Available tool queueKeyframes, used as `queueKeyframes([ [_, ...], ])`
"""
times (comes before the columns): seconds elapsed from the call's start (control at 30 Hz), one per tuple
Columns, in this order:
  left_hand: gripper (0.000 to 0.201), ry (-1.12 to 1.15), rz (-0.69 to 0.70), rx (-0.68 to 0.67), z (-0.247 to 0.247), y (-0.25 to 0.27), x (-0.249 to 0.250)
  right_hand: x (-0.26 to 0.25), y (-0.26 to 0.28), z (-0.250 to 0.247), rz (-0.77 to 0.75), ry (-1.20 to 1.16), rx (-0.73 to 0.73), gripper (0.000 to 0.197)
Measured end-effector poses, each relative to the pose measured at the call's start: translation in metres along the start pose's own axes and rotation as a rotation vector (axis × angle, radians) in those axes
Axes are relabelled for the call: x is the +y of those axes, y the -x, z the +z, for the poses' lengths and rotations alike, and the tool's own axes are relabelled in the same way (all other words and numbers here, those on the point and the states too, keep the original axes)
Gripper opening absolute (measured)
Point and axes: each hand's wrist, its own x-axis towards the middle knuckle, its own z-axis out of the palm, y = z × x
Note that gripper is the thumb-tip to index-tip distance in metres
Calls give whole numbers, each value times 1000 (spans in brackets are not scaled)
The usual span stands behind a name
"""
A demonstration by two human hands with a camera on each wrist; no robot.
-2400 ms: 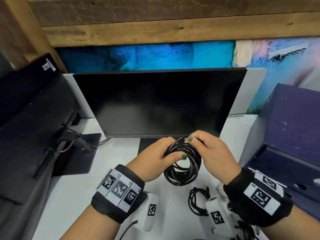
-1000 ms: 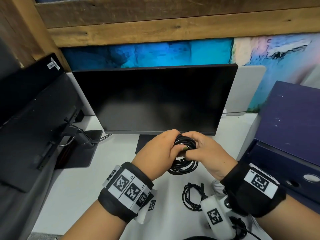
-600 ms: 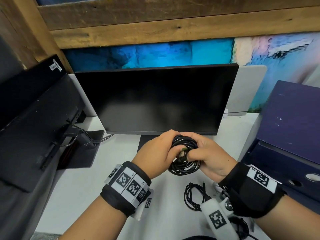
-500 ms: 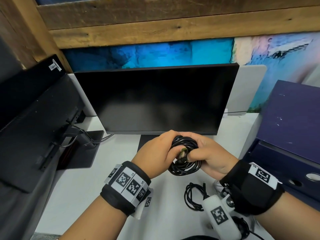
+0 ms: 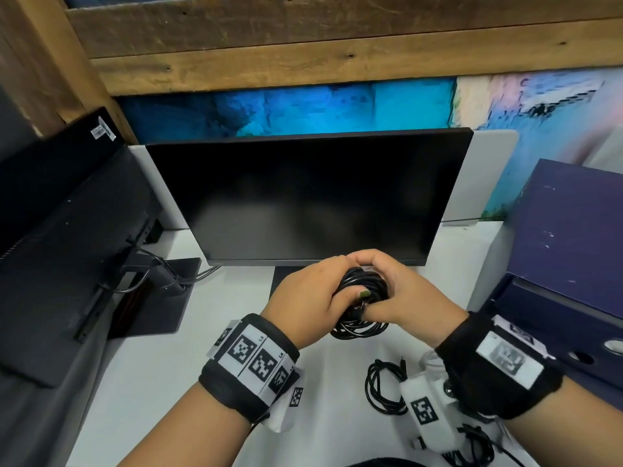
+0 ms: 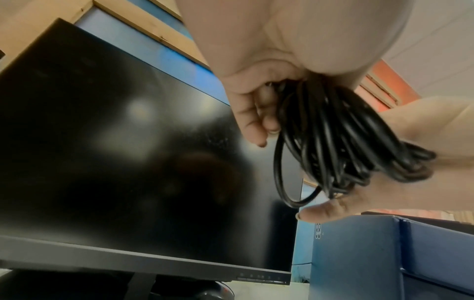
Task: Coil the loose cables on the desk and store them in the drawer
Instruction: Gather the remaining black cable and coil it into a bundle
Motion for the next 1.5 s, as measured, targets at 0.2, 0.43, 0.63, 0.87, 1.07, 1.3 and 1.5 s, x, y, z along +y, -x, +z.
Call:
queueKeyframes([
  [0.2, 36, 135, -53, -16, 4, 2, -6, -6, -1, 18, -44, 306, 187, 50],
  [0.43, 20, 71, -86, 17, -5, -2, -17, -12, -6, 21, 96, 490, 221, 24],
  [0.63, 20, 98, -81, -19, -6, 0, -25, -5, -12, 28, 177, 383, 248, 12],
  [0.87, 21, 77, -36, -37, -13, 1, -37, 0, -19, 41, 184, 258, 290, 18],
  [1.07, 19, 60, 6, -50, -21, 0, -48, 2, -24, 51, 144, 171, 301, 18],
  [1.3, 21, 90, 24, -69, -25, -3, -60, 4, -33, 60, 223, -62, 265, 19],
  [1.5, 18, 106, 12, -131, -27, -3, -73, 1, -35, 70, 291, 136, 291, 13],
])
